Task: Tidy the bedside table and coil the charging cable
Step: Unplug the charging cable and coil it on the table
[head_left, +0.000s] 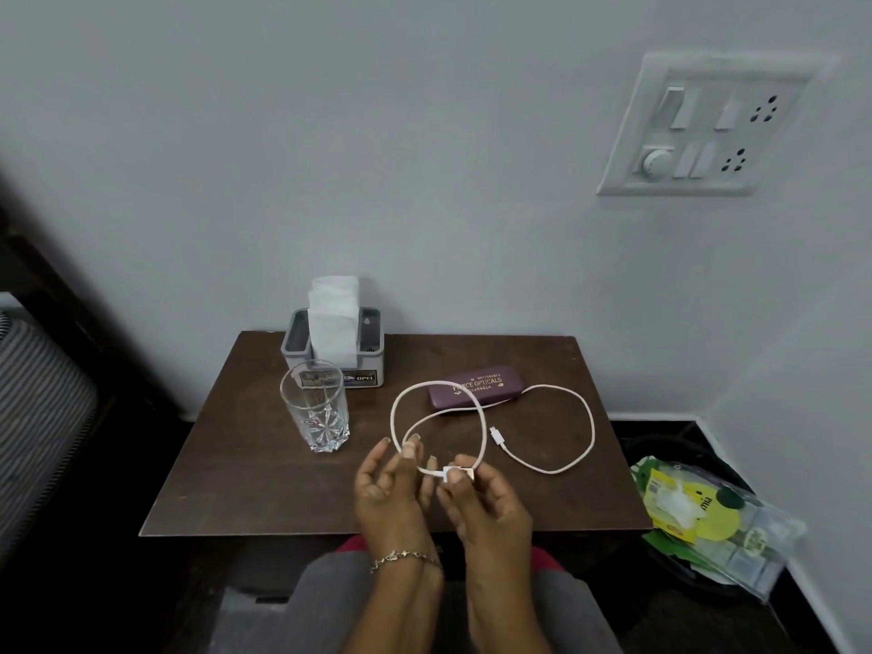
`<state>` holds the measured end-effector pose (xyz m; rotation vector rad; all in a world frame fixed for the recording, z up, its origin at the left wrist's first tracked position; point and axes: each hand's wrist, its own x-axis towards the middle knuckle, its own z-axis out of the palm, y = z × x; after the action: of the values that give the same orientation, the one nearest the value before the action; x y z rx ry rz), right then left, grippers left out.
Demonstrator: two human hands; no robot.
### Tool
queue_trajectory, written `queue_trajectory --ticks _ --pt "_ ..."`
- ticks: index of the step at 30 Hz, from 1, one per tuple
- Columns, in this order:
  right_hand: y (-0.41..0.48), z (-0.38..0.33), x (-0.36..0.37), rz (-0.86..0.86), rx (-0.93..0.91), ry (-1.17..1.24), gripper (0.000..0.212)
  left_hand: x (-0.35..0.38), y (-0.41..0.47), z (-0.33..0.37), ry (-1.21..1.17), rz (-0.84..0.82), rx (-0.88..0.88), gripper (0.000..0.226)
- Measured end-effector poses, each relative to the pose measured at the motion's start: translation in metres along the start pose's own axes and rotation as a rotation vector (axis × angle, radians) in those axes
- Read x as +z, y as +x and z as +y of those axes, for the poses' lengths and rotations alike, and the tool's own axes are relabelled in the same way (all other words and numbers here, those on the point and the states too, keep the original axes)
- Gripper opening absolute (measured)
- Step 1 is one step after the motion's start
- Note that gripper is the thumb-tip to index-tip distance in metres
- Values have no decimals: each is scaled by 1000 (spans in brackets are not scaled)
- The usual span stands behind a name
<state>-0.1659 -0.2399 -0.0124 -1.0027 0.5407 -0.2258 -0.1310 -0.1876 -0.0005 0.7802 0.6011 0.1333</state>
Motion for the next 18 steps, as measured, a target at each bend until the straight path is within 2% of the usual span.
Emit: queue_trajectory --ticks 4,5,8,9,12,13,16,18 --pt "5 -3 -3 27 37 152 21 -1 -5 0 114 -1 8 17" --pt "5 -2 -3 27 34 170 30 -2 -5 -2 156 12 19 17" --pt "7 -4 -2 28 38 183 79 -6 -5 -6 250 40 0 16" --pt "8 -5 -4 36 46 177 79 -7 -5 -7 248 28 -29 17" --pt "9 -6 -13 29 80 113 31 -5 -8 -4 123 -45 -133 27" --pt "10 -6 -16 24 83 81 23 -4 -9 -3 100 -38 -137 34" --pt "9 -7 -22 34 104 49 25 -5 -5 -2 66 -12 -137 52" --pt "9 -5 -24 49 134 21 30 -6 0 0 50 -38 -170 47"
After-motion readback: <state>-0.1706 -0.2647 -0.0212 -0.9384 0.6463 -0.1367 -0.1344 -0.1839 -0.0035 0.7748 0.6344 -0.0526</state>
